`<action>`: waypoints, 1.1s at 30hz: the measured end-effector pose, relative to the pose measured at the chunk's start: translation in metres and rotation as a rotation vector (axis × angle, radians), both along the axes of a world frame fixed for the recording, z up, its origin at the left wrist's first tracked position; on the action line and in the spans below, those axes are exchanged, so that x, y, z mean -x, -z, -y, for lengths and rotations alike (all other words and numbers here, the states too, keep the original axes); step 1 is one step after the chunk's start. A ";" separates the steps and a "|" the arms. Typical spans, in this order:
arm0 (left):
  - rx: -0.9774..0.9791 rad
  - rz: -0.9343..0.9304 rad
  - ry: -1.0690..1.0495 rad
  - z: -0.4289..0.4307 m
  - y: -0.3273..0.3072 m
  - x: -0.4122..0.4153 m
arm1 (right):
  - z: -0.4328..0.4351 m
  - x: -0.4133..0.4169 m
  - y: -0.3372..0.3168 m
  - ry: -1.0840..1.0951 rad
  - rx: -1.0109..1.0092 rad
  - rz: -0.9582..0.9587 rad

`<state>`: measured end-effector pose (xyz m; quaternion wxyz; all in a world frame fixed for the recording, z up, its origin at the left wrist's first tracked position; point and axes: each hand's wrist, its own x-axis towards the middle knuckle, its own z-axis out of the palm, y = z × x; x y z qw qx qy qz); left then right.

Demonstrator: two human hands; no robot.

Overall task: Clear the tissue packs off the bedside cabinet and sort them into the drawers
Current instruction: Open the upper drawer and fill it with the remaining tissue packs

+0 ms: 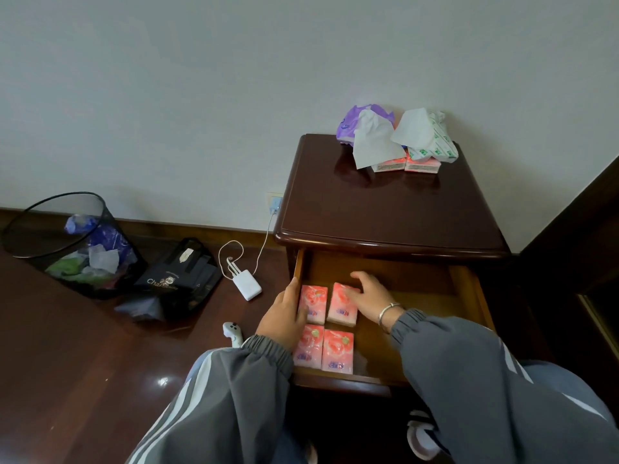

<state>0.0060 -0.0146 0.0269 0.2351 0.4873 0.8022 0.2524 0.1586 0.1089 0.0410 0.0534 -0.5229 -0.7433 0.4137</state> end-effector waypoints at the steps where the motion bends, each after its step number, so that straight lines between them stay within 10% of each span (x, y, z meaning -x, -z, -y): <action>1: -0.005 0.003 -0.002 -0.001 0.000 0.000 | 0.001 -0.007 0.001 -0.053 -0.035 0.035; 13: 0.042 -0.031 -0.021 -0.002 -0.008 0.005 | 0.020 -0.038 -0.032 -0.422 -0.026 0.092; 18: -0.246 -0.296 -0.156 -0.010 -0.049 0.016 | -0.036 -0.097 -0.083 -0.166 -0.446 -0.122; 22: -0.483 -0.321 -0.071 -0.063 -0.098 0.020 | -0.119 -0.122 -0.096 0.126 -0.566 0.114; 33: -0.425 0.409 -0.340 -0.265 -0.115 0.032 | -0.176 -0.102 -0.045 0.150 -0.524 0.506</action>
